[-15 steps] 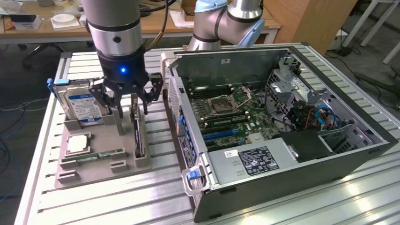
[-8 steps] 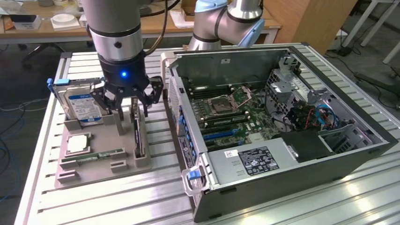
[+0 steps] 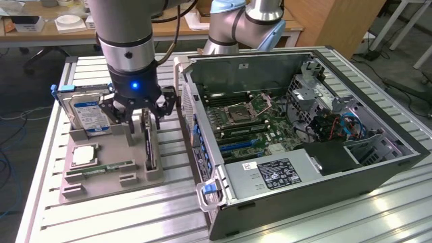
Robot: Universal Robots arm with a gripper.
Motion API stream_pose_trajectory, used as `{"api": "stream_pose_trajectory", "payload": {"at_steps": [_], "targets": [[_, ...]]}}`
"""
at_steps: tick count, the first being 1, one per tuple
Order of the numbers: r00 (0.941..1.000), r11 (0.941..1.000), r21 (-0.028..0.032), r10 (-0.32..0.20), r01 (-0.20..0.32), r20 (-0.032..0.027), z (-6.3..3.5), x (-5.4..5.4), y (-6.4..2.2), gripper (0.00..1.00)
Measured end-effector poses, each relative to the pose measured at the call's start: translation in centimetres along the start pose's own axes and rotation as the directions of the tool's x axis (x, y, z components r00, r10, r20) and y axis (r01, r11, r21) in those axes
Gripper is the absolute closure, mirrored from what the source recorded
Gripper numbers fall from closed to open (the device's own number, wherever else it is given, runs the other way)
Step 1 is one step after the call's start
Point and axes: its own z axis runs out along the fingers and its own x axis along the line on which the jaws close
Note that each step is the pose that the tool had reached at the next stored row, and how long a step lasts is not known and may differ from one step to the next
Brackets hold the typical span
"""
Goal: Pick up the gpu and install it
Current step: 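Pick up the gpu and move the gpu toward the slot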
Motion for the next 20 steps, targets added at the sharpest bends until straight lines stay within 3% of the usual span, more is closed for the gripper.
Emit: {"api": "stream_pose_trajectory", "payload": {"at_steps": [13, 20], "targets": [[0.9983, 0.9983, -0.0008, -0.058, 0.058, -0.0026, 1.58, -0.1, -0.21, 0.41], [0.9983, 0.9983, -0.0008, -0.058, 0.058, -0.0026, 2.24, -0.1, -0.24, 0.41]]}}
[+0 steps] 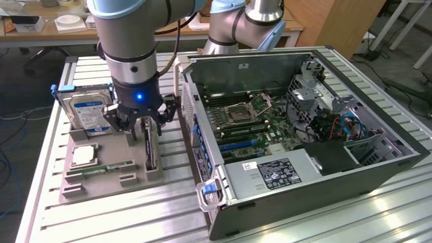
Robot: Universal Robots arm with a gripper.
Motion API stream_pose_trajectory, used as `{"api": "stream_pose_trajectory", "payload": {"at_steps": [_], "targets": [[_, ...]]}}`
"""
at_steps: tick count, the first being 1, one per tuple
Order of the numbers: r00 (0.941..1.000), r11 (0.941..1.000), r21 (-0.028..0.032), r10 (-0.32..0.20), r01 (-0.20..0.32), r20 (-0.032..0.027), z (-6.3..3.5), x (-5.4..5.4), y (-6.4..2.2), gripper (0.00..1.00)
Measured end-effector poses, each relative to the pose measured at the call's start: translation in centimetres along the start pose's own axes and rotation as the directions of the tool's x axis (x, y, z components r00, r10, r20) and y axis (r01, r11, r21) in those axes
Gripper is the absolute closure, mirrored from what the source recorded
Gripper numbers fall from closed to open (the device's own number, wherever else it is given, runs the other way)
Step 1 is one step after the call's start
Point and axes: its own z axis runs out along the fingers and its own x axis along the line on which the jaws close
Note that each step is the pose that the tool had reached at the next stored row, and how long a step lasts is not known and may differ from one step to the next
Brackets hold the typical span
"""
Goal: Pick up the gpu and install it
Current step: 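Pick up the gpu and move the gpu toward the slot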
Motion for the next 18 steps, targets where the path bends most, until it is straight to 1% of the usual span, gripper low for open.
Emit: {"api": "stream_pose_trajectory", "payload": {"at_steps": [4, 7, 12, 18], "targets": [[1.0, 0.9999, 0.0016, 0.01, -0.01, 0.0004, 0.43, 0.0, -0.03, 0.41], [0.9999, 0.9998, 0.0066, 0.017, -0.017, 0.0011, 0.8, 0.0, 0.0, 0.41], [0.9982, 0.9982, 0.0076, 0.06, -0.06, 0.003, 1.17, 0.0, 0.04, 0.41], [0.998, 0.998, 0.0076, 0.063, -0.063, 0.0032, 1.69, 0.0, 0.02, 0.41]]}}
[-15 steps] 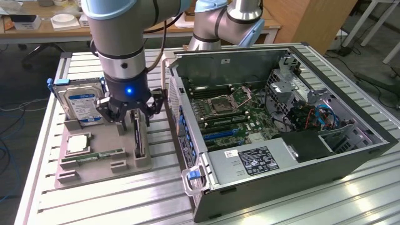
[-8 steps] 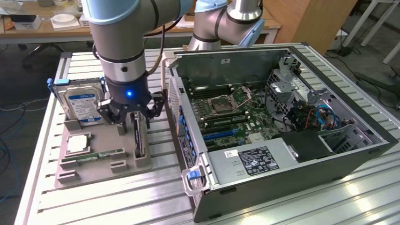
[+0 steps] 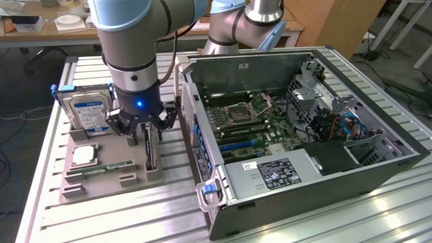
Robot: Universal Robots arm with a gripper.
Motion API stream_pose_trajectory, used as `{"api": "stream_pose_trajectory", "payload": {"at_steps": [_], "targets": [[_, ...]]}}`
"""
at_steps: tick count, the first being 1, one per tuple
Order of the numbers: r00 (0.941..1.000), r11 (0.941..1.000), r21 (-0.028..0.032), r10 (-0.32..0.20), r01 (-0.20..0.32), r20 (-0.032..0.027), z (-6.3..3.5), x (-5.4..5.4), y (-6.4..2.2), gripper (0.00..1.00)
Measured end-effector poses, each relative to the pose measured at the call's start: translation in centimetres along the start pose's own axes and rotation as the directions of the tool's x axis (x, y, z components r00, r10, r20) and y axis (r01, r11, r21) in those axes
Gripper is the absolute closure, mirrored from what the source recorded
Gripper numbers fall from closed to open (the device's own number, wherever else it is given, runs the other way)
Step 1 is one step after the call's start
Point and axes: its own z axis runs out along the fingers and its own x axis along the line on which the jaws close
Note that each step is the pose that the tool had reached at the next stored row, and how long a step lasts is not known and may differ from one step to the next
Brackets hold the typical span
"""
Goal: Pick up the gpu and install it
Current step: 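Pick up the gpu and move the gpu toward the slot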
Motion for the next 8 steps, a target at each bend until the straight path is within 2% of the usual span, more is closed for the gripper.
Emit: {"api": "stream_pose_trajectory", "payload": {"at_steps": [4, 8], "targets": [[1.0, 1.0, 0.0, 0.001, -0.001, 0.0001, 0.38, 0.01, 0.0, 0.41], [1.0, 1.0, 0.0001, 0.002, -0.002, 0.0, 0.63, 0.01, 0.43, 0.41]]}}
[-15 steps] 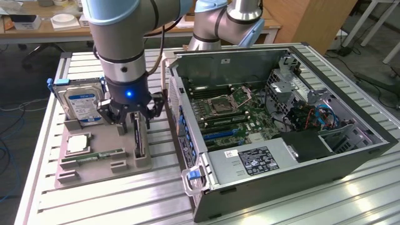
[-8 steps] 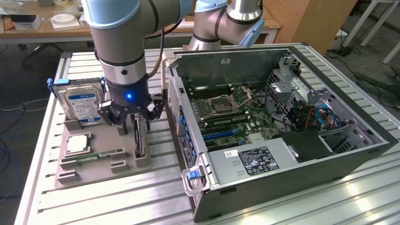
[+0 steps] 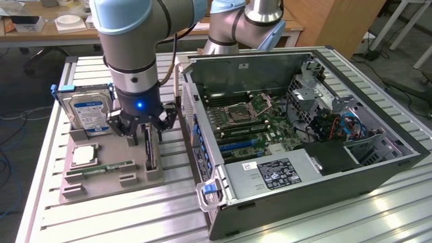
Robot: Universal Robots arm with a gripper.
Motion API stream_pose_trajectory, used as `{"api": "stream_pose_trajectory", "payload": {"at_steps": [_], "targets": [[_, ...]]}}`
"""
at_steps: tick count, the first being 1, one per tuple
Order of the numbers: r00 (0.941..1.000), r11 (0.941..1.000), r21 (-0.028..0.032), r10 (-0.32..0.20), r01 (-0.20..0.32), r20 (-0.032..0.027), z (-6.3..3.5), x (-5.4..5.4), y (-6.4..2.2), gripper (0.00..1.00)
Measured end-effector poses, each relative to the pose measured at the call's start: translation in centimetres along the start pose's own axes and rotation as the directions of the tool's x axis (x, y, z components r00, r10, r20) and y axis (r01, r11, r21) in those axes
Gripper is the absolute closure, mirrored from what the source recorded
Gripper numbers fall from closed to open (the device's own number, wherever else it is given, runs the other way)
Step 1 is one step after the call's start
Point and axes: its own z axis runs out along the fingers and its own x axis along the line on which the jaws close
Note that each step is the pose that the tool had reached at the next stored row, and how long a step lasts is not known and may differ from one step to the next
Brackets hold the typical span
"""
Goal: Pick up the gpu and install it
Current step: 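Pick up the gpu and move the gpu toward the slot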
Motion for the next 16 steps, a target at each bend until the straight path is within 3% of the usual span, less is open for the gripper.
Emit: {"api": "stream_pose_trajectory", "payload": {"at_steps": [13, 16], "targets": [[1.0, 1.0, -0.0001, 0.0, 0.0, 0.0, 0.14, 0.0, 0.23, 0.41], [1.0, 1.0, -0.0001, 0.0, 0.0, 0.0, 0.14, 0.0, 0.22, 0.49]]}}
